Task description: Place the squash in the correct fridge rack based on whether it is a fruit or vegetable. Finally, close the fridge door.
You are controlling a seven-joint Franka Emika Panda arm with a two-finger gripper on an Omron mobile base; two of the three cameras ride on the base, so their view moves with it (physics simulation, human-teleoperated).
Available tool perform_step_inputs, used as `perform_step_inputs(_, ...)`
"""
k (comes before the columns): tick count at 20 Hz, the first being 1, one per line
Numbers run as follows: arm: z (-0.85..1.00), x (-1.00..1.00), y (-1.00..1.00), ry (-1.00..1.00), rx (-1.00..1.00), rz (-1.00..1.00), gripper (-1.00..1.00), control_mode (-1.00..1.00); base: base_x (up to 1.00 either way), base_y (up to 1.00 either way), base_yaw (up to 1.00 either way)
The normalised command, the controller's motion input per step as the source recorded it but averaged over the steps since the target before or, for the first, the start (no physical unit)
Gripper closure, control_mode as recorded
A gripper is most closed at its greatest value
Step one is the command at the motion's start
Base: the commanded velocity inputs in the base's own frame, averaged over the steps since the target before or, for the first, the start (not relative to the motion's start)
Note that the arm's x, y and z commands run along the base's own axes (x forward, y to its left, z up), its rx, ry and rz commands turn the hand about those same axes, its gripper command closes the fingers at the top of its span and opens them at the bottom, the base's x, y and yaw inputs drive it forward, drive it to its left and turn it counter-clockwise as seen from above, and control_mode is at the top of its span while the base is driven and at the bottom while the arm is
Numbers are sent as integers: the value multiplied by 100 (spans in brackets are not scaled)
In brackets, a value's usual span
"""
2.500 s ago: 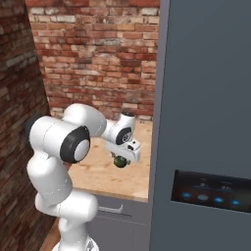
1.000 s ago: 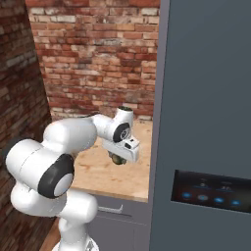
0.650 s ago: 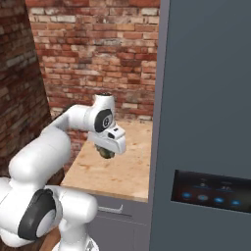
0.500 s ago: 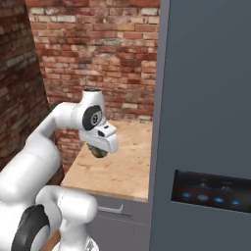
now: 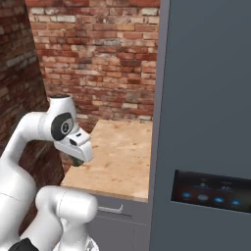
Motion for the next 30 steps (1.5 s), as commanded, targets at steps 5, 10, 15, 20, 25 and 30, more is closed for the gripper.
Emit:
perform_step_inputs(5,0,-26,12,0,1,0,100,100,-60,2,-2)
perform_step_inputs(10,0,0,0,0,0,0,100,100,-100,0,-10)
perform_step_inputs(15,0,0,0,0,0,0,100,100,-100,-4,-24)
perform_step_inputs(20,0,0,0,0,0,0,100,100,-58,-21,-39)
perform_step_inputs(25,0,0,0,0,0,0,100,100,5,-41,-47)
perform_step_inputs(30,0,0,0,0,0,0,100,100,38,-56,-37)
